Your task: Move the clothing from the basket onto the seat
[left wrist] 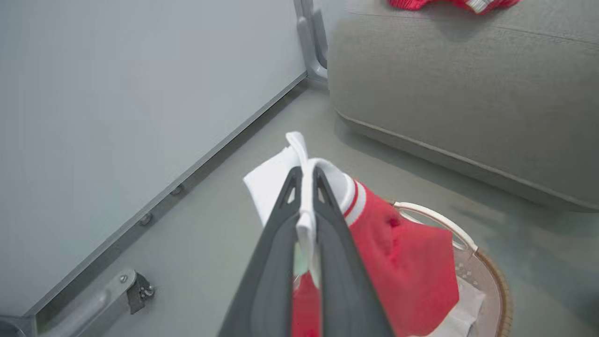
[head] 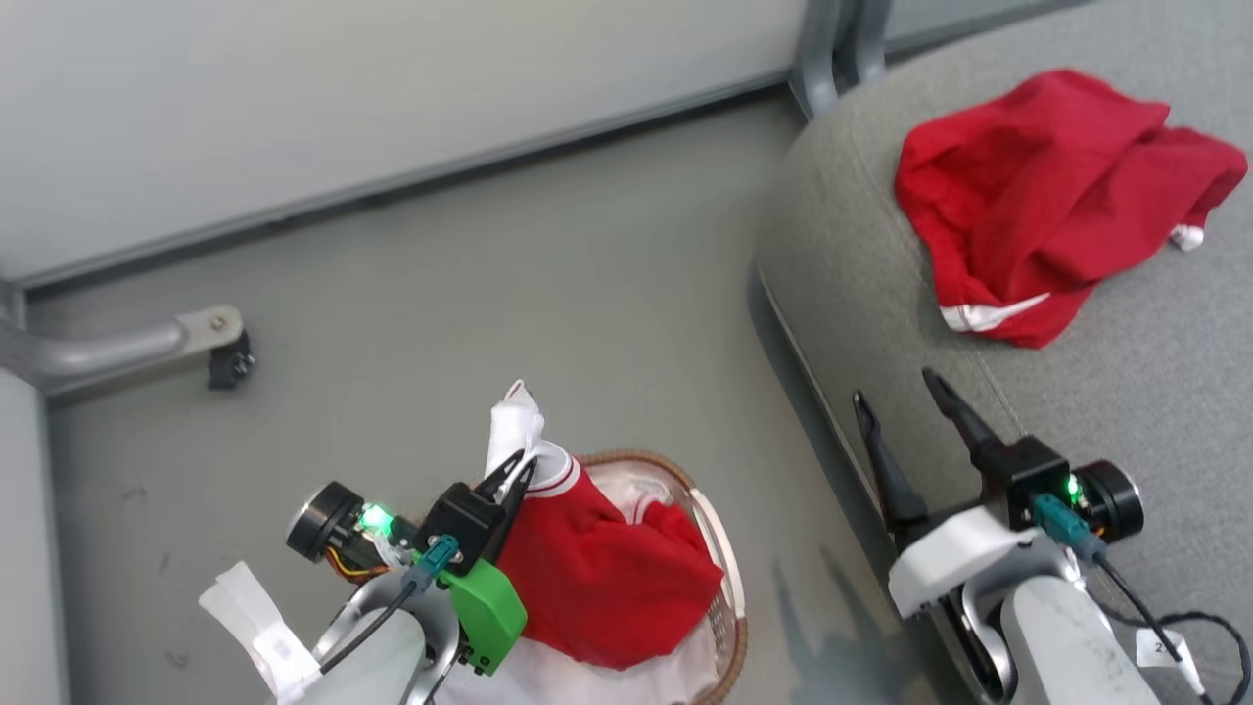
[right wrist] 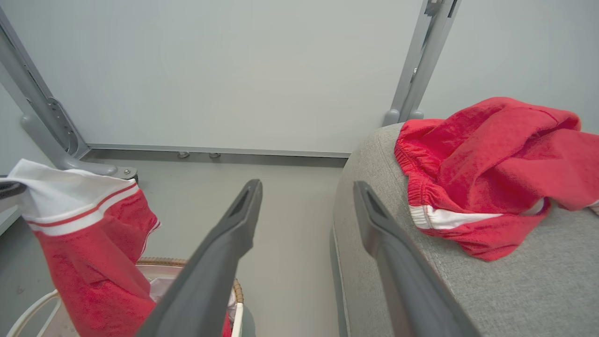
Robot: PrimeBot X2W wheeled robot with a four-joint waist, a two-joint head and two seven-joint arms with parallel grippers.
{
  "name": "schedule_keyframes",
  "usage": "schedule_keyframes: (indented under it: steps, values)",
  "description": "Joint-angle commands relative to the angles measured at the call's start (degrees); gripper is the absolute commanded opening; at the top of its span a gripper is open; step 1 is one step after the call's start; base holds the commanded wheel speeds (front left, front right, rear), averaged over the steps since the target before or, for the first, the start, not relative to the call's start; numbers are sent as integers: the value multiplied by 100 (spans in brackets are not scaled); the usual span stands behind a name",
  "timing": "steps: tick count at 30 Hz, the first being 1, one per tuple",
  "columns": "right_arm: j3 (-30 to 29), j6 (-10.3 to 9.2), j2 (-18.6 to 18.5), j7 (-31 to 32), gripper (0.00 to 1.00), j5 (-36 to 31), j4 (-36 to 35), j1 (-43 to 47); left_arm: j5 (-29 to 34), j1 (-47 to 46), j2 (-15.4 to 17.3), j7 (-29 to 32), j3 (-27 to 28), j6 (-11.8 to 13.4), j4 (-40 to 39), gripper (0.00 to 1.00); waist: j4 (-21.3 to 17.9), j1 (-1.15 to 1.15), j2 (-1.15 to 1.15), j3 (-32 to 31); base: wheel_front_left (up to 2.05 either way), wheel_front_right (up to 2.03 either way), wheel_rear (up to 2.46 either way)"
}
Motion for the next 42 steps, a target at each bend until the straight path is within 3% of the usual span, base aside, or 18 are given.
schedule_keyframes:
  steps: [1,7,15,22,27,42]
  values:
    - [-9,-6,-24,-9,100,-11,51,209,58,61,118,-3,-47,-27,-119,0,488,0,0,-1020,0,0,0]
    - [150,-6,-22,-9,100,58,116,406,145,-430,576,60,-171,-67,-857,0,622,0,0,-1363,0,0,0]
    - [530,-6,-21,-9,100,116,178,164,-28,-1350,1202,640,-607,-80,-1901,0,734,0,0,-1474,0,0,0]
    - [948,-6,-23,-9,100,144,283,-158,-323,-2265,1606,919,-939,-82,-2267,0,731,0,0,-1501,0,0,0]
    - [1316,-6,-23,-9,100,194,359,-393,-493,-2822,1622,950,-985,-82,-2210,0,721,0,0,-1555,0,0,0]
    - [2845,-6,-21,-9,100,1144,236,-961,-802,-3702,1124,1137,-1667,-75,-1822,0,922,0,0,-1751,0,0,0]
